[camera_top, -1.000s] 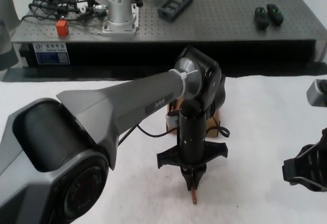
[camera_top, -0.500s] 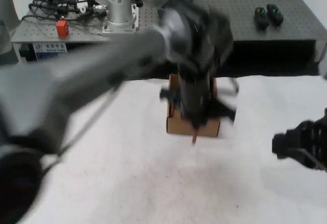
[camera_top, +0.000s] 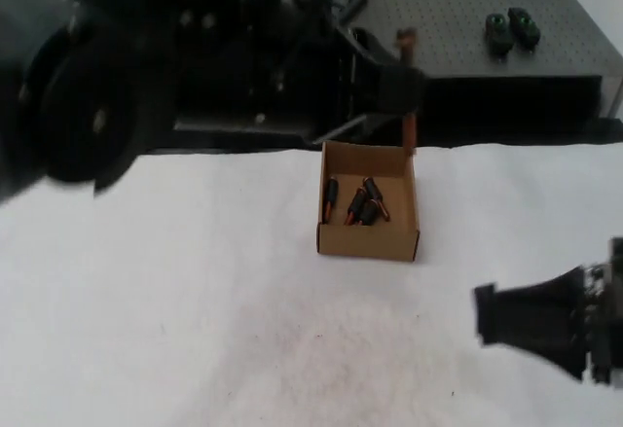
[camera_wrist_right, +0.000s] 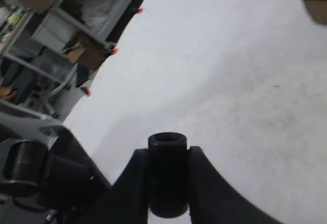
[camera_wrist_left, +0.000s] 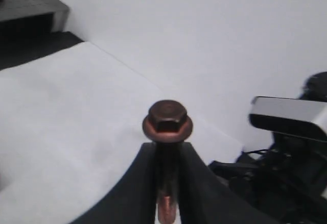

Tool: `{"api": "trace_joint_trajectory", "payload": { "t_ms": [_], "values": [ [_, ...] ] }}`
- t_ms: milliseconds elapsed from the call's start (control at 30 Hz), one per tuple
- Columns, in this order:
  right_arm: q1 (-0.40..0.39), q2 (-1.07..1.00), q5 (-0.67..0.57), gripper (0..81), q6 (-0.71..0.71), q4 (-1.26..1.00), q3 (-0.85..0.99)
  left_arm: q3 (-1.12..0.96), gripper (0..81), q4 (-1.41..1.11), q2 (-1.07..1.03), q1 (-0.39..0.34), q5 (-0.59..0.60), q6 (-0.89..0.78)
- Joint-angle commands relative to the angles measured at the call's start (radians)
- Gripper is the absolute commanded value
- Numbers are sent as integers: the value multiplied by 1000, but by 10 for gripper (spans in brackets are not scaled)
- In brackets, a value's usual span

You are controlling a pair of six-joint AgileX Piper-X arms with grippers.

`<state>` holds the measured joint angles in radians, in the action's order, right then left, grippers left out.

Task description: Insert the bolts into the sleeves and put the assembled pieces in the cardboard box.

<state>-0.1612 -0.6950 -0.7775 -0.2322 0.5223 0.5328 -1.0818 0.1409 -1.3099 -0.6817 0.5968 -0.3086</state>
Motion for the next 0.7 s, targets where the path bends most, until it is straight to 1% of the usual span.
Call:
{"api": "trace_joint_trajectory", "payload": {
  "t_ms": [0, 100, 267, 367, 667],
  "values": [
    [-29, -14, -39, 19, -17, -149, -15, 56, 7, -91, 9, 1, 151, -77],
    [-57, -46, -17, 19, -48, -261, -17, 73, 7, -88, 9, 1, 202, -79],
    [-63, -89, -17, 19, -54, -388, -17, 73, 7, -83, 9, 1, 212, -73],
    [-63, -107, -20, 19, -81, -402, -17, 73, 7, -83, 9, 1, 227, -73],
    [-63, -127, -46, 19, -81, -473, -17, 73, 7, -83, 9, 1, 245, -73]
  ]
}}
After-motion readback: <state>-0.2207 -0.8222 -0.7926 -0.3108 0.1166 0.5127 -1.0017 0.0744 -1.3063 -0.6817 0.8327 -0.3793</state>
